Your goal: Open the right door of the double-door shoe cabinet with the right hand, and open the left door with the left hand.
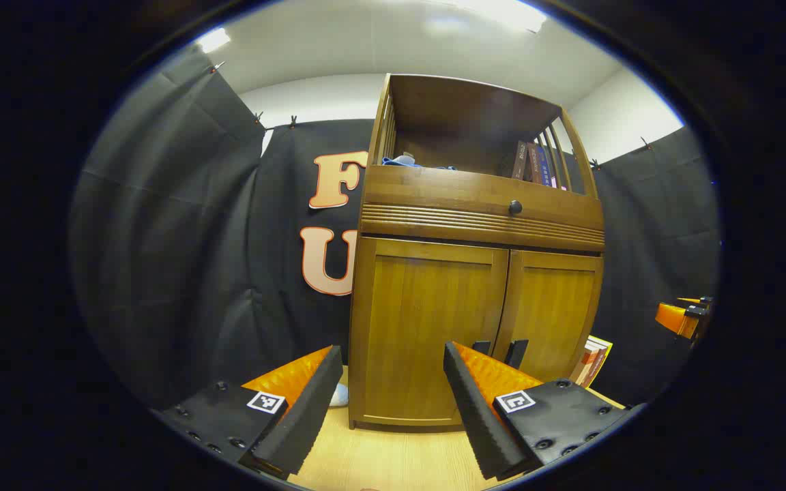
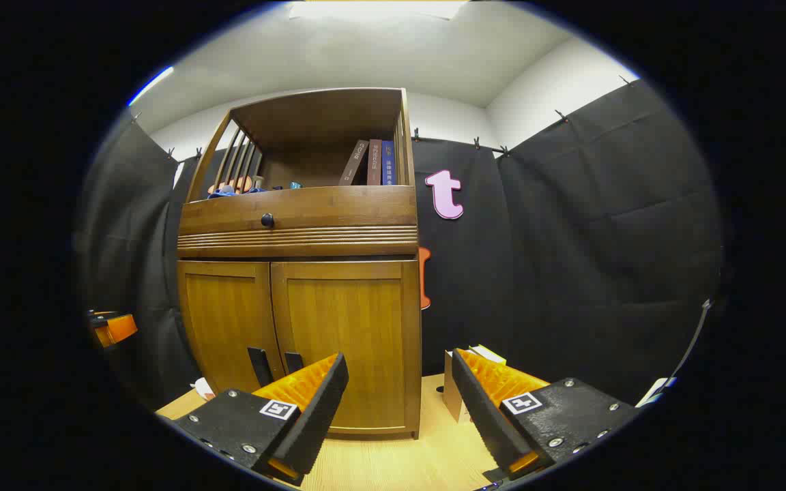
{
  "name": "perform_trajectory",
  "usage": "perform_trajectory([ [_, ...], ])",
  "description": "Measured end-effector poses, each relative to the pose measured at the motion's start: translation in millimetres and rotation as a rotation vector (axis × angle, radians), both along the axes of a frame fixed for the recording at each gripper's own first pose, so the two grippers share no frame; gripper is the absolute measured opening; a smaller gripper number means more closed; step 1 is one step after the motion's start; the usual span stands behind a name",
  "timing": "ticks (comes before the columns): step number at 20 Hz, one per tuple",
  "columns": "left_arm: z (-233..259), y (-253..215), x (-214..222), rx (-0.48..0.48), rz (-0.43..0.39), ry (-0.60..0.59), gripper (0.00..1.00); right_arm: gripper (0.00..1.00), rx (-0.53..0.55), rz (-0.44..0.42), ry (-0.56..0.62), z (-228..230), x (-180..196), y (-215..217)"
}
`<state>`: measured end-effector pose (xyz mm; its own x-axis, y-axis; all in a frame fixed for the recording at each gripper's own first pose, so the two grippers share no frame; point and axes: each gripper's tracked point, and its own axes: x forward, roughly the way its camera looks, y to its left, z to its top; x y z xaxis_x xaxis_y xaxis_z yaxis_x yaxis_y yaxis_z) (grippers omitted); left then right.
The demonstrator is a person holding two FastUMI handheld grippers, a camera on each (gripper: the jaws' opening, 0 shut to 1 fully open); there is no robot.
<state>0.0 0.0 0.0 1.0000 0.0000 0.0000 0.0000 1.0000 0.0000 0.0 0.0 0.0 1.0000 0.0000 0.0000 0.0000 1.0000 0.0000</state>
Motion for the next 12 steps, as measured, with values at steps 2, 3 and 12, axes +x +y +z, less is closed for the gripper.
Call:
perform_trajectory([
  [2, -2.4, -5.1, 1.7, -0.001, -0.015, 0.004, 0.96, 0.94, -0.007, 0.001, 0.002, -1.3, 0.3, -0.9],
  [3, -4.2, -6.1, 1.4, -0.008, -0.02, 0.011, 0.97, 0.94, -0.009, 0.0, 0.005, -1.2, -0.6, -0.7],
  [12, -4.8, 4.8, -0.6, -0.03, -0.019, 0.013, 0.99, 0.94, -0.031, -0.01, 0.012, -9.3, -14.6, 9.1],
])
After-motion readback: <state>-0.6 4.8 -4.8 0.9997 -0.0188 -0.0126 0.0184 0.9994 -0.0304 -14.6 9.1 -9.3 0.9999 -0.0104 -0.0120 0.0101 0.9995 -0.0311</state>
